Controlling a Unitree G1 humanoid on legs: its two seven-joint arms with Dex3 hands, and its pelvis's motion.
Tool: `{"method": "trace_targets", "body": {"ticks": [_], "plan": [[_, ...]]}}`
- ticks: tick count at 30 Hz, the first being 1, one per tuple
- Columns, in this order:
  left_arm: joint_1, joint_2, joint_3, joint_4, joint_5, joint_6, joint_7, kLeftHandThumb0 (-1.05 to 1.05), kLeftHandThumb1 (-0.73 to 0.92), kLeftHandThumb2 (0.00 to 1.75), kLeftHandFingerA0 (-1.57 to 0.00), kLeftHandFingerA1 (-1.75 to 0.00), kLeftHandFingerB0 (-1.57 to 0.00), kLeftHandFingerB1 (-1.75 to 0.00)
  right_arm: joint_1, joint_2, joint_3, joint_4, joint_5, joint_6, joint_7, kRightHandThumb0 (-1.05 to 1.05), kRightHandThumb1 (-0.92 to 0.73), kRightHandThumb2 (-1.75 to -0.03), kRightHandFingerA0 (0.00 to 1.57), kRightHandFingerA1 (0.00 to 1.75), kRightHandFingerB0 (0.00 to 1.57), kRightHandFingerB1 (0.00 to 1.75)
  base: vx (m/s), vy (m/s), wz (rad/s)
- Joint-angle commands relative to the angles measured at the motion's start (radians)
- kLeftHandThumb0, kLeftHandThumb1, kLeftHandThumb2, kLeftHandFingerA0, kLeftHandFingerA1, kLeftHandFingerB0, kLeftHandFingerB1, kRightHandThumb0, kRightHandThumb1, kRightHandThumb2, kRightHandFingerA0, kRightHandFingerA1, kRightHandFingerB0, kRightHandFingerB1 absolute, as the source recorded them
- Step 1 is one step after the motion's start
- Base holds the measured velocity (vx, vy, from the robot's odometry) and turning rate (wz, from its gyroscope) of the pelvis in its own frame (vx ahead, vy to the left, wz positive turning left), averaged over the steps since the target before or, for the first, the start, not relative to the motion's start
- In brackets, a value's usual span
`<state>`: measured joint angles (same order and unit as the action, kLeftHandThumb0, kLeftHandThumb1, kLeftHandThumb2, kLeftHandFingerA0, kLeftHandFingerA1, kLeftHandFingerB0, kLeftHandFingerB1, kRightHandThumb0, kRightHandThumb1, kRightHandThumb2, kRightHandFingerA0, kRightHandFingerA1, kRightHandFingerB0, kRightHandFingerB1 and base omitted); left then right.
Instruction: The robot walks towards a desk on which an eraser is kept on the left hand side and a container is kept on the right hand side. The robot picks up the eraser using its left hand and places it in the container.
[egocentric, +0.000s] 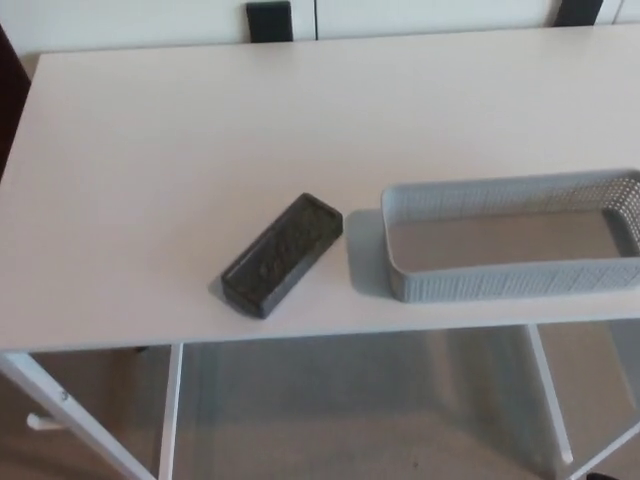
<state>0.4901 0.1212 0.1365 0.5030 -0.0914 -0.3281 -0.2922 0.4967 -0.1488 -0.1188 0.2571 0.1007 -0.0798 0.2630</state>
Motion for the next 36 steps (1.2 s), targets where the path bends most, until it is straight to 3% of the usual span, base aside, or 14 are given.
{"method": "trace_targets", "body": {"ticks": [1,14,15,17,18,32,33,34,35,36], "plan": [[0.019,0.023,-0.021,-0.014,0.038,-0.054,0.009,-0.55,0.48,0.78,-0.5,-0.5,-0.36,-0.45,0.005,-0.001,0.003,-0.002,0.002,-0.026,0.006,-0.28,-0.63,-0.59,0.58,0.47,0.33,0.36,0.11,0.166,-0.05],[0.03,0.037,-0.055,-0.015,0.054,-0.067,0.026,-0.56,0.48,0.78,-0.5,-0.5,-0.36,-0.45,0.011,0.0,0.007,0.002,0.0,-0.032,0.01,-0.29,-0.64,-0.6,0.58,0.49,0.3,0.36,0.11,0.033,0.08],[0.029,0.038,-0.056,-0.015,0.055,-0.068,0.026,-0.56,0.48,0.78,-0.5,-0.5,-0.36,-0.45,0.01,-0.001,0.007,0.0,0.001,-0.03,0.012,-0.23,-0.45,-0.9,0.49,0.64,0.18,0.5,0.04,-0.152,0.14],[0.028,0.04,-0.057,-0.015,0.055,-0.068,0.028,-0.56,0.48,0.78,-0.5,-0.5,-0.36,-0.45,0.01,0.0,0.006,-0.003,0.006,-0.023,0.016,-0.23,-0.45,-0.9,0.49,0.64,0.18,0.5,0.03,-0.185,-0.23],[0.028,0.043,-0.058,-0.012,0.056,-0.077,0.027,-0.55,0.48,0.78,-0.49,-0.5,-0.36,-0.45,0.009,0.0,0.007,-0.004,-0.001,-0.024,0.01,-0.28,-0.64,-0.6,0.58,0.48,0.31,0.36,0.1,-0.116,0.18],[0.016,0.048,-0.06,-0.004,0.057,-0.08,0.03,-0.56,0.48,0.78,-0.52,-0.51,-0.36,-0.45,-0.001,0.001,0.009,-0.005,0.008,-0.019,0.017,-0.27,-0.64,-0.6,0.57,0.48,0.32,0.36,0.01,0.058,-0.06],[0.015,0.047,-0.058,-0.002,0.05,-0.081,0.026,-0.48,0.57,0.58,-0.59,-0.38,-0.42,-0.34,0.001,0.004,0.006,-0.01,0.02,-0.01,0.024,-0.27,-0.64,-0.6,0.57,0.48,0.32,0.36,0.0,0.356,-0.25],[0.014,0.049,-0.06,0.001,0.05,-0.084,0.024,-0.55,0.47,0.78,-0.52,-0.51,-0.36,-0.45,0.005,-0.002,0.011,-0.015,0.005,-0.015,0.02,-0.29,-0.65,-0.6,0.58,0.47,0.32,0.36,0.0,0.339,0.17],[0.013,0.053,-0.057,0.005,0.049,-0.087,0.022,-0.55,0.47,0.78,-0.51,-0.51,-0.36,-0.45,0.008,0.003,0.014,-0.022,0.002,-0.009,0.013,-0.29,-0.64,-0.6,0.58,0.47,0.32,0.36,0.03,0.11,0.02],[0.012,0.053,-0.056,0.004,0.048,-0.085,0.023,-0.49,0.57,0.58,-0.58,-0.38,-0.42,-0.34,0.01,0.003,0.018,-0.026,-0.004,-0.01,0.008,-0.29,-0.64,-0.6,0.58,0.47,0.32,0.36,0.08,0.066,0.1]]}}
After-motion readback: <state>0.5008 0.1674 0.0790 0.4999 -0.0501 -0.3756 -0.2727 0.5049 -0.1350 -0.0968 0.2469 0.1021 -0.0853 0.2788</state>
